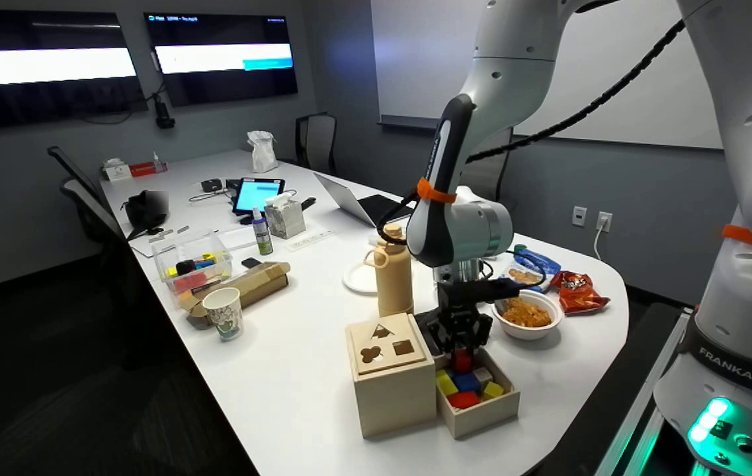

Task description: Close the shape sorter, pick up an orange cube from the brown box and put it inside the shape sorter using the square shaped opening

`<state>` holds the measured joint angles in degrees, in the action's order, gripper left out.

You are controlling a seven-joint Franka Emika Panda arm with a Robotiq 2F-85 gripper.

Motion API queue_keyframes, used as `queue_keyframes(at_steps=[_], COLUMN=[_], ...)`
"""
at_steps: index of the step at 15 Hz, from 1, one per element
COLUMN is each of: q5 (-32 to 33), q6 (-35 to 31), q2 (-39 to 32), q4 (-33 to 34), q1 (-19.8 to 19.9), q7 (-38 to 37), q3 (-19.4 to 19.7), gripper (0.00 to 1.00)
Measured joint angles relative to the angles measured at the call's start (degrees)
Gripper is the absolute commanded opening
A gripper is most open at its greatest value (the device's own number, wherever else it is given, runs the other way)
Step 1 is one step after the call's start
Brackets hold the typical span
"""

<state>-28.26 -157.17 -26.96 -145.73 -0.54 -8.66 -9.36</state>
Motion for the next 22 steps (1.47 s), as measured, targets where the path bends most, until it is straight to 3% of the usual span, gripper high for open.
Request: queue_keyframes(at_steps=[6, 11, 18, 22], q5=[5.22, 11.45, 14.96, 14.95], q6=[3.48, 8.52, 17.60, 19.54], q2=[6.69, 13.49, 23.82, 26.48], q4=[-2.24, -3.49, -3.66, -3.03], q1=[-2.34, -6.52, -10.68, -11.02], q7=[-4.63, -13.07, -25.58, -28.48], q3=[2.39, 4.16, 2.48, 0.25], gripper=[0.10, 0.10, 0.10, 0.10])
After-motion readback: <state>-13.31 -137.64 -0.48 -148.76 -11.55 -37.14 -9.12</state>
